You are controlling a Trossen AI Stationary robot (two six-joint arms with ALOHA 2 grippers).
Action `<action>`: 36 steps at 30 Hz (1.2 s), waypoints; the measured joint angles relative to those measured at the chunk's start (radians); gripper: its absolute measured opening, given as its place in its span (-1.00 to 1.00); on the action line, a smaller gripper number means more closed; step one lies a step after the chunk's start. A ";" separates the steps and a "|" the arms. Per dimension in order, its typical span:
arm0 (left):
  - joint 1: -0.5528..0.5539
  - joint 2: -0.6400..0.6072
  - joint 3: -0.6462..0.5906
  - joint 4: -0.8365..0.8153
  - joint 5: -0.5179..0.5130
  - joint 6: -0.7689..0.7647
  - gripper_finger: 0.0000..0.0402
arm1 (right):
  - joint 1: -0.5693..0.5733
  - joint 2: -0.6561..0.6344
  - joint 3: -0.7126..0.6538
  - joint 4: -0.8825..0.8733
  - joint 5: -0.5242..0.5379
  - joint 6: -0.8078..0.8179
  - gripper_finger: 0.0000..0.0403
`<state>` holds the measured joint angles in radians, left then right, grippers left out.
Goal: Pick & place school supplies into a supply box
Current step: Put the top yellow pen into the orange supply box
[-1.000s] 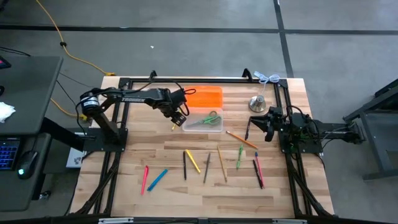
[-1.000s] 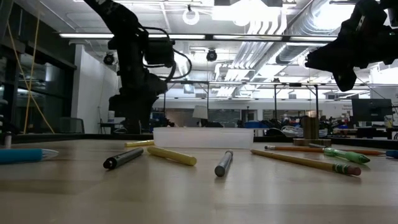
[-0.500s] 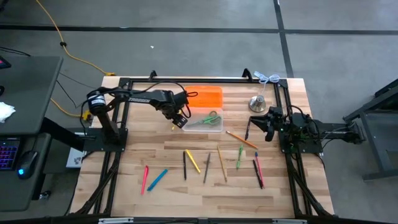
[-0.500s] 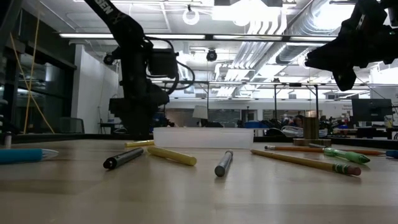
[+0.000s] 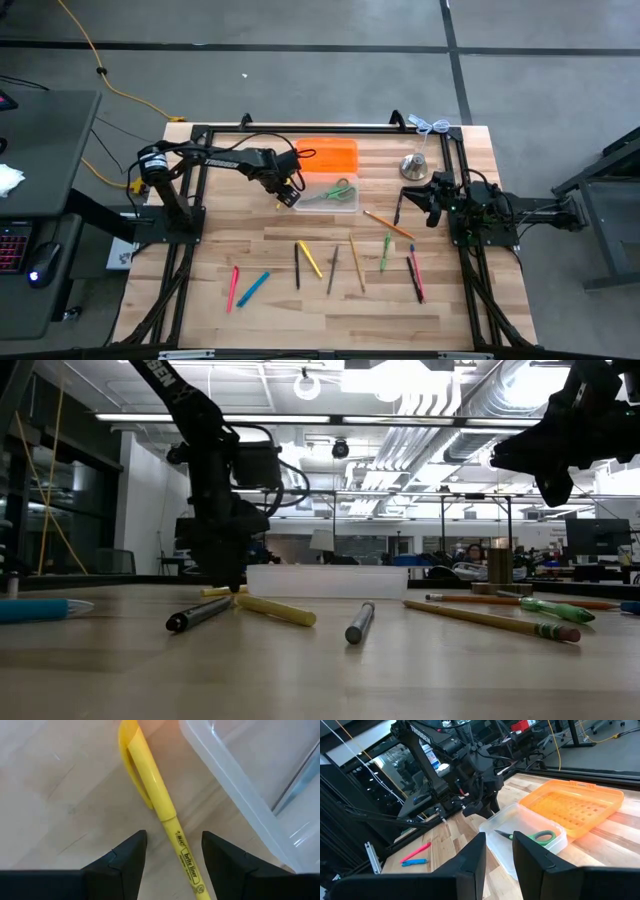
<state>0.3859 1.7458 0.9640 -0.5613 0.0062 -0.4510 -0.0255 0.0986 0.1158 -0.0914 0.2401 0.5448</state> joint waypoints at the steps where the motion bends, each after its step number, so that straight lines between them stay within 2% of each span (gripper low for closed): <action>1: 0.000 0.001 0.000 0.000 0.000 -0.003 0.12 | 0.000 0.000 0.000 0.000 0.000 0.000 -0.63; 6: 0.000 0.002 -0.001 0.003 -0.001 -0.006 0.10 | 0.000 0.000 0.000 0.000 0.000 -0.002 -0.63; 9: 0.000 0.003 -0.002 0.001 -0.002 -0.006 0.01 | 0.000 0.000 0.000 0.000 0.000 -0.002 -0.63; 25: 0.000 0.004 -0.002 -0.026 -0.061 -0.077 -0.89 | 0.000 0.000 0.000 0.000 0.000 -0.002 -0.63; 27: 0.000 0.004 -0.002 -0.028 -0.058 -0.081 -0.93 | 0.000 0.000 0.000 0.000 -0.001 -0.002 -0.63; 36: 0.000 0.003 -0.002 -0.081 -0.065 -0.123 -0.90 | 0.000 0.000 0.000 0.000 -0.008 -0.002 -0.63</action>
<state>0.3859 1.7488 0.9619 -0.6421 -0.0585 -0.5735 -0.0257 0.0986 0.1158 -0.0917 0.2321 0.5426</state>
